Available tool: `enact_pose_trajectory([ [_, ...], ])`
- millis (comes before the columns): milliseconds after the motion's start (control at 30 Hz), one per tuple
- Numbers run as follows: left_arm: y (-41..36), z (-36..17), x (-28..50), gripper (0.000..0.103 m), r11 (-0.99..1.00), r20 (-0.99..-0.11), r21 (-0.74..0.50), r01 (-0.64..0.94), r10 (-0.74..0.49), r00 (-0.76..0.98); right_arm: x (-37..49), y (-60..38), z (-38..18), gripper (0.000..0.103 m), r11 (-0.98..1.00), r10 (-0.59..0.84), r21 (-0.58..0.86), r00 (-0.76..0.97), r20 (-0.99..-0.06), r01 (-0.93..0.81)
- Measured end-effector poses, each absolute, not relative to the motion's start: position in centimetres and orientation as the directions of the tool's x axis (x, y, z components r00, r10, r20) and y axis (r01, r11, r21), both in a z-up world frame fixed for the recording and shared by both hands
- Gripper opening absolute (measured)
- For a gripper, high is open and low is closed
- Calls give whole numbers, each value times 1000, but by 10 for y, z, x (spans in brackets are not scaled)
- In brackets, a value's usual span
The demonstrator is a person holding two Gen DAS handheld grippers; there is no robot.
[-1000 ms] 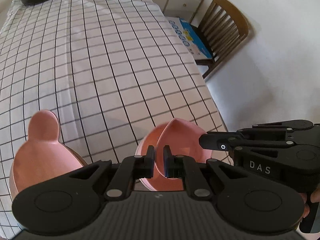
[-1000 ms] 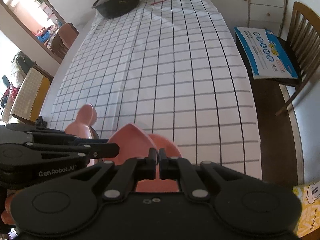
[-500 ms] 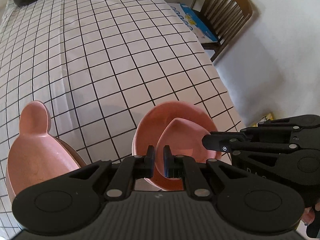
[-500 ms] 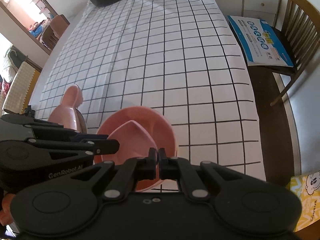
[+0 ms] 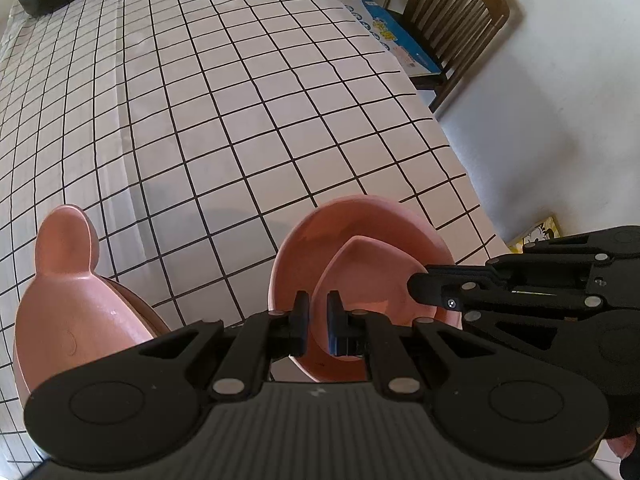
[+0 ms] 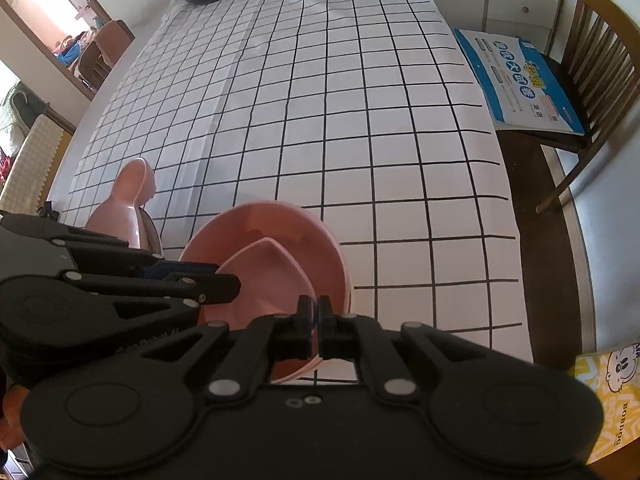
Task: Organize plates and bowls
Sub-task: 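Lower the heart-shaped dish into the pink bowl and open both grippers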
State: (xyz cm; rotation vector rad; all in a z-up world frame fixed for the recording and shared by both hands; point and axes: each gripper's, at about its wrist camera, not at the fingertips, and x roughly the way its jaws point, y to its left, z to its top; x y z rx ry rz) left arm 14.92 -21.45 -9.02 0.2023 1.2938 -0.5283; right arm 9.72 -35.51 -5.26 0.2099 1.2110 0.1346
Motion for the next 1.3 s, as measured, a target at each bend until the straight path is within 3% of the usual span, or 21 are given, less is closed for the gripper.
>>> enact_pose_trajectory([
  [667, -211, -87, 154, 9, 871, -947, -158, 464, -266, 179, 91, -352, -32, 18, 976, 214, 210, 381, -899, -54],
  [1067, -189, -42, 130, 9, 846, -875, -158, 509, -359, 325, 77, -355, -7, 32, 977, 211, 199, 446, -870, -73],
  [1300, -175, -29, 121, 16, 847, -844, -180, 500, -394, 364, 71, -356, 4, 44, 977, 211, 201, 479, -852, -74],
])
